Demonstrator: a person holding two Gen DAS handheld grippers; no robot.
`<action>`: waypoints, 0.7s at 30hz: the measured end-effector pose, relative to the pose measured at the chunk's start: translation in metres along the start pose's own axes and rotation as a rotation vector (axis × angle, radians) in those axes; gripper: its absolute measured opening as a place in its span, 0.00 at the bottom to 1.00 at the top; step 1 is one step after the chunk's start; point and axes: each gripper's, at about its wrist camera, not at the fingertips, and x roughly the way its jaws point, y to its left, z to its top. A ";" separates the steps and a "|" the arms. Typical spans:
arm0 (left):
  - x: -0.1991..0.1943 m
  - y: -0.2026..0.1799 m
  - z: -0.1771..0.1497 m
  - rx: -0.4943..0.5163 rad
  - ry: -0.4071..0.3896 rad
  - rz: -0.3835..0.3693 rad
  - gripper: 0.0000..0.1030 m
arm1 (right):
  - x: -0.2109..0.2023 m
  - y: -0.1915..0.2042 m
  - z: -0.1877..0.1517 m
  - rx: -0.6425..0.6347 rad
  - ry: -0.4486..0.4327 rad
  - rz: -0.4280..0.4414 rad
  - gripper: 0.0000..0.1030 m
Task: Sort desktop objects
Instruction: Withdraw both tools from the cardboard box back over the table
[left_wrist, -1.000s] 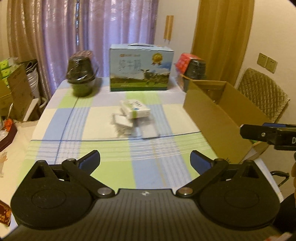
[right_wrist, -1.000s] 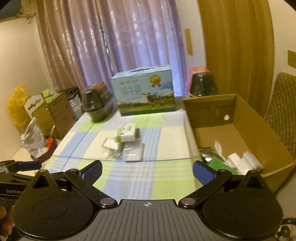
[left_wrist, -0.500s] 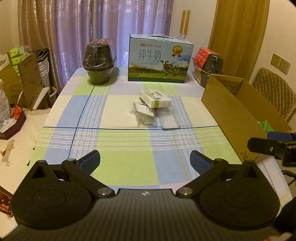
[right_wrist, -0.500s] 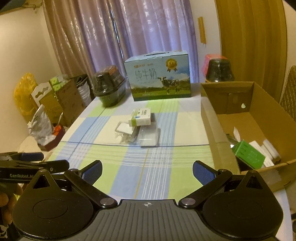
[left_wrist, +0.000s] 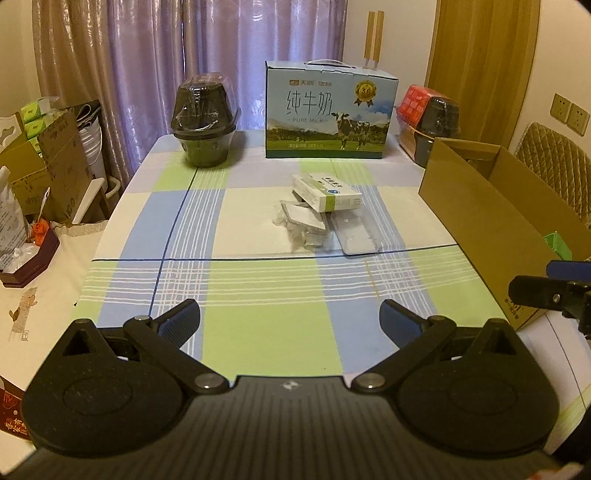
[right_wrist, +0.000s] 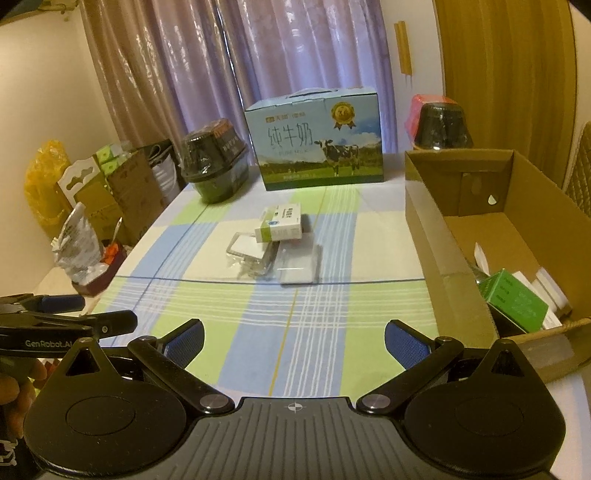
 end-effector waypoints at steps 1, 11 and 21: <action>0.001 0.000 0.000 0.000 0.001 0.000 0.99 | 0.002 0.000 0.000 0.000 0.002 0.000 0.98; 0.021 0.003 0.002 0.009 0.017 0.000 0.99 | 0.018 0.000 0.001 0.006 0.010 -0.001 0.98; 0.059 -0.001 0.006 0.048 -0.001 0.001 0.98 | 0.057 -0.003 0.009 -0.023 0.000 -0.013 0.98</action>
